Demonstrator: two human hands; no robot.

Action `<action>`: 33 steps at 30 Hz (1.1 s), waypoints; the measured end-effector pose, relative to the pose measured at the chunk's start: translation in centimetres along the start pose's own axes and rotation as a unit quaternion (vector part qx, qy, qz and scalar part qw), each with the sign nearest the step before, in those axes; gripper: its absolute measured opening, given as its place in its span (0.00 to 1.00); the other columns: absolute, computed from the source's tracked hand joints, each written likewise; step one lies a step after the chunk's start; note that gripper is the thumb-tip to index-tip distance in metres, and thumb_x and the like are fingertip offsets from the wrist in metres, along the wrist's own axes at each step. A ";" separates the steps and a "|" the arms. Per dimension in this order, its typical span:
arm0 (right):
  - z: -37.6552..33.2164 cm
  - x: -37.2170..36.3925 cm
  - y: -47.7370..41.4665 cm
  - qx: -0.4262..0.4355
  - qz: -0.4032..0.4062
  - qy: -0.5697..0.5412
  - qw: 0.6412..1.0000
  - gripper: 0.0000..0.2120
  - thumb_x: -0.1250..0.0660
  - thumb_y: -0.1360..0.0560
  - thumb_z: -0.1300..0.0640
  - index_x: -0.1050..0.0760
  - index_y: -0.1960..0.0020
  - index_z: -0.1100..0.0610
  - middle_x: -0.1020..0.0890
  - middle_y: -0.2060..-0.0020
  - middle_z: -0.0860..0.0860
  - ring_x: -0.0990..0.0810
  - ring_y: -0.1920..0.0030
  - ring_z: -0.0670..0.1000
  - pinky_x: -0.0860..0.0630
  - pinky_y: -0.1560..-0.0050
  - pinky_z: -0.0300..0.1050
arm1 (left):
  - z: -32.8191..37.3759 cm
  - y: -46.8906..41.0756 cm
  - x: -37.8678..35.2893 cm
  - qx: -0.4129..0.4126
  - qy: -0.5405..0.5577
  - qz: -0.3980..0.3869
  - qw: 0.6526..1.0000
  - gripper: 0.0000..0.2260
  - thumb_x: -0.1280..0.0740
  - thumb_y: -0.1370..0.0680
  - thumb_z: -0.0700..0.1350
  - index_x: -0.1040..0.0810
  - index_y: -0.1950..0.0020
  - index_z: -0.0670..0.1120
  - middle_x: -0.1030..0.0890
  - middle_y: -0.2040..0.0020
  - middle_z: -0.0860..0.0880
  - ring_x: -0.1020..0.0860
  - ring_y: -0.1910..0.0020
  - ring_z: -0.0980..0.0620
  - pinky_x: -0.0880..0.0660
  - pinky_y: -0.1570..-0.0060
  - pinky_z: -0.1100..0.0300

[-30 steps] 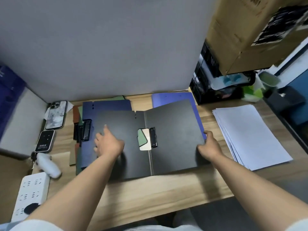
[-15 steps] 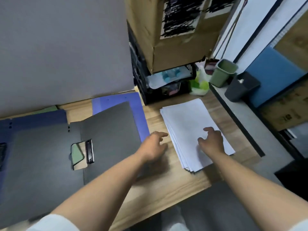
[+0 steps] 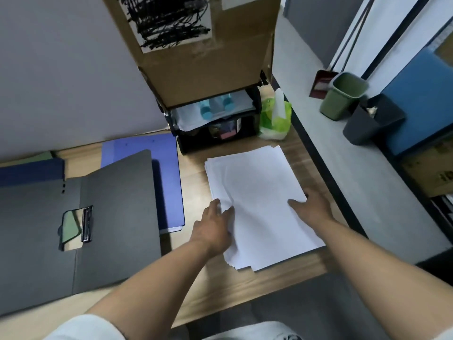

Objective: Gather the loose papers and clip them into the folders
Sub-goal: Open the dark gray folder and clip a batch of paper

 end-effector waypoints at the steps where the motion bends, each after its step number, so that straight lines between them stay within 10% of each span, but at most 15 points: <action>1: 0.1 0.1 -0.2 -0.006 -0.010 -0.009 1.000 0.15 0.30 0.24 0.56 0.24 0.39 0.56 0.19 0.47 0.51 0.20 0.48 0.54 0.25 0.52 0.44 | 0.2 0.0 0.1 0.002 -0.005 -0.001 1.000 0.33 0.38 0.22 0.43 0.42 0.18 0.58 0.51 0.19 0.48 0.43 0.21 0.46 0.29 0.33 0.45; 23: 1.4 3.1 -0.5 -0.036 0.014 -0.060 0.997 0.10 0.34 0.23 0.62 0.20 0.47 0.68 0.15 0.50 0.58 0.16 0.51 0.62 0.20 0.45 0.57 | 0.2 -0.2 -0.4 0.030 -0.108 -0.028 0.993 0.38 0.39 0.21 0.45 0.56 0.16 0.53 0.57 0.17 0.52 0.51 0.18 0.49 0.30 0.33 0.45; 28: 0.5 3.4 0.6 0.011 -0.017 -0.095 0.995 0.08 0.35 0.21 0.64 0.23 0.45 0.54 0.17 0.52 0.49 0.21 0.57 0.44 0.26 0.57 0.42 | 0.4 -0.4 0.1 0.019 -0.060 -0.035 0.997 0.34 0.39 0.20 0.45 0.49 0.16 0.51 0.54 0.17 0.51 0.46 0.19 0.47 0.30 0.32 0.46; 33: -2.0 3.7 2.9 0.096 -0.080 -0.087 0.988 0.13 0.35 0.19 0.62 0.28 0.41 0.46 0.22 0.49 0.36 0.23 0.49 0.38 0.28 0.49 0.39 | 0.7 0.1 3.1 0.029 0.162 0.061 0.985 0.33 0.32 0.20 0.47 0.41 0.18 0.46 0.37 0.21 0.47 0.32 0.24 0.45 0.32 0.27 0.52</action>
Point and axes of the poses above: each hand's wrist, its own y-axis away from the middle knuckle, its own x-axis out of the back of the hand, z = x × y, the point moved 8 cm from there along -y, towards the middle knuckle
